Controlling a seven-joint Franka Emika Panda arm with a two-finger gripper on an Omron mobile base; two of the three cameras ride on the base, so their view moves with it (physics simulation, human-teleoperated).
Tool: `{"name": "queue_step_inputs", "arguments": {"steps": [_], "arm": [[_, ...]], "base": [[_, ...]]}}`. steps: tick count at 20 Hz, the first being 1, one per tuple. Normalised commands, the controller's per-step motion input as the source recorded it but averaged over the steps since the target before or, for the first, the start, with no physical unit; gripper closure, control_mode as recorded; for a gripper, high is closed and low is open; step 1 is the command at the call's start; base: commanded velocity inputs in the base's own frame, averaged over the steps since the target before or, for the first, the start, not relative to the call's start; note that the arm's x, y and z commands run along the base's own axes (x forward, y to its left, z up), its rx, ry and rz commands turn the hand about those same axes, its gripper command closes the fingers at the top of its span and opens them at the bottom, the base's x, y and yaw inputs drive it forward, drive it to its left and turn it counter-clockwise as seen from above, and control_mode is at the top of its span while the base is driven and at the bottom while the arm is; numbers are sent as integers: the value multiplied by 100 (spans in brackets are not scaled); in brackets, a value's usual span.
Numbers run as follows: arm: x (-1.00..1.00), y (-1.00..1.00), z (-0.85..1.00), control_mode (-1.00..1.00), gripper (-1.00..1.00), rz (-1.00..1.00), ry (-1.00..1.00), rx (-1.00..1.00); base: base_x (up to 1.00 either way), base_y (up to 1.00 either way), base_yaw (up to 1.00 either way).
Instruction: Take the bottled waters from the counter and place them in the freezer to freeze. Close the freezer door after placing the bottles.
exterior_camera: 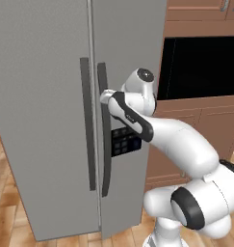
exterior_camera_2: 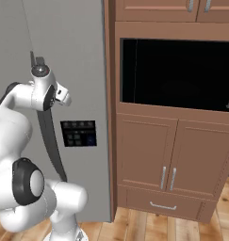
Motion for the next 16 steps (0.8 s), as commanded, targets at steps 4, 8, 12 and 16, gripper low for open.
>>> {"name": "queue_step_inputs", "arguments": {"steps": [4,8,12,16], "arm": [[49,0,1,-100,-100,-13,9,0],[53,0,3,-100,-100,-15,8,0],[52,0,6,-100,-100,-16,8,-1],[48,0,5,-100,-100,-15,7,-2]], "base": [[0,0,0],[0,0,0],[0,0,0],[0,0,0]]}}
